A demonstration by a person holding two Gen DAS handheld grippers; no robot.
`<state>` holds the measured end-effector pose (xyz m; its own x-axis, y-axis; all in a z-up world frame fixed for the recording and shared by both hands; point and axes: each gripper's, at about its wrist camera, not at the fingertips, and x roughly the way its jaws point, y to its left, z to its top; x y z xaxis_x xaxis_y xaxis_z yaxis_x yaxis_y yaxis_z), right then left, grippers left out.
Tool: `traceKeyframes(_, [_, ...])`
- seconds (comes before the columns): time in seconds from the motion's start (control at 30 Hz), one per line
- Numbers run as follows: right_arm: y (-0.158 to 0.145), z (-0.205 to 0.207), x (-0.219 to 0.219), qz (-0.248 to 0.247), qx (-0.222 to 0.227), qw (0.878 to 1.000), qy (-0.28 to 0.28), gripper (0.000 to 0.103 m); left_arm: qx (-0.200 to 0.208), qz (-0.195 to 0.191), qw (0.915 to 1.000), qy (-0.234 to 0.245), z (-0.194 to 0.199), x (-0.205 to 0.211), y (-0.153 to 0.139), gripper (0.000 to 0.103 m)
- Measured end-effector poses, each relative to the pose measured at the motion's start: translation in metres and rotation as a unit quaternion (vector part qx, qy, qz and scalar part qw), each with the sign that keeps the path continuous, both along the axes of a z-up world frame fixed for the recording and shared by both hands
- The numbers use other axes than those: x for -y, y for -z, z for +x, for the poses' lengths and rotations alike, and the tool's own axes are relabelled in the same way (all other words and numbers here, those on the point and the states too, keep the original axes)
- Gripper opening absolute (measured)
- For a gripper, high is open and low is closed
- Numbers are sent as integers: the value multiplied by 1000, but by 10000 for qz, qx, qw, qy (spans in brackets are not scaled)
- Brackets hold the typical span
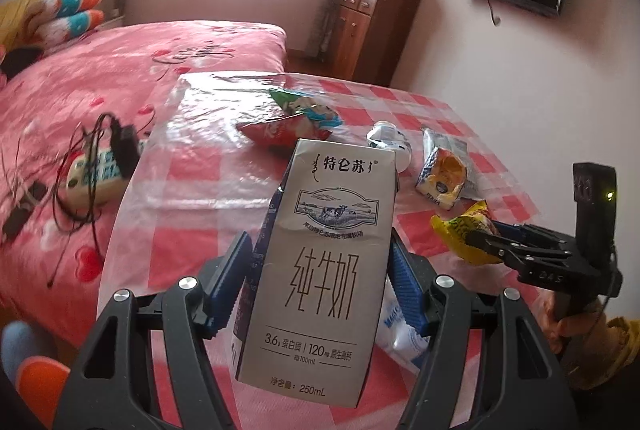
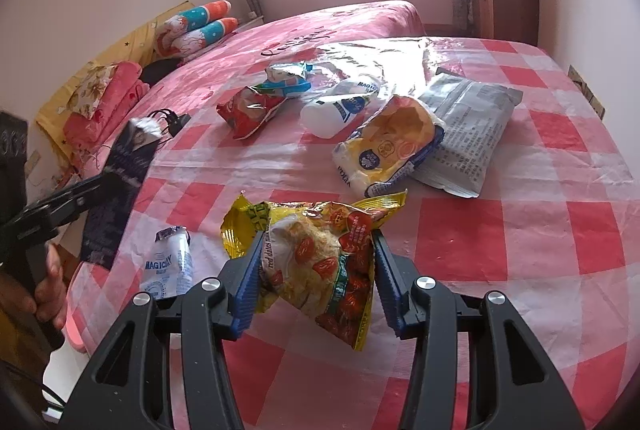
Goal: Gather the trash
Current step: 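Carry the milk carton and snack bag over the orange bucket and release both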
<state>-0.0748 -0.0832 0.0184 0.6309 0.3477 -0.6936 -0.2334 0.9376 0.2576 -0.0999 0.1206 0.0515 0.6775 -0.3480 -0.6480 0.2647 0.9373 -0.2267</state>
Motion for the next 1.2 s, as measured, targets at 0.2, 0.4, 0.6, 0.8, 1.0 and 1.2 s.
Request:
traceKeyframes(0.2, [-2, -6, -5, -2, -8, 10000, -25, 51, 40, -178, 9995, -269, -19, -14, -1, 67])
traceKeyframes(0.4, [-13, -12, -11, -20, 70, 10000, -64, 51, 102, -323, 9983, -468, -37, -24, -2, 67])
traceKeyframes(0.6, [-31, -17, -23, -58, 192, 9996, -187, 51, 129, -402, 9968, -673, -54, -40, -1, 67])
traceKeyframes(0.8, [-51, -20, -53, -28, 293, 9979, -568, 51, 173, -392, 9942, -984, -74, -64, -1, 67])
traceKeyframes(1.0, [-66, -23, -97, 68, 294, 9935, -1097, 51, 97, -366, 9888, -1446, -95, -100, 7, 67])
traceKeyframes(1.2, [-69, -27, -156, 127, 174, 9833, -1807, 51, -24, -270, 9779, -2072, -122, -146, 17, 67])
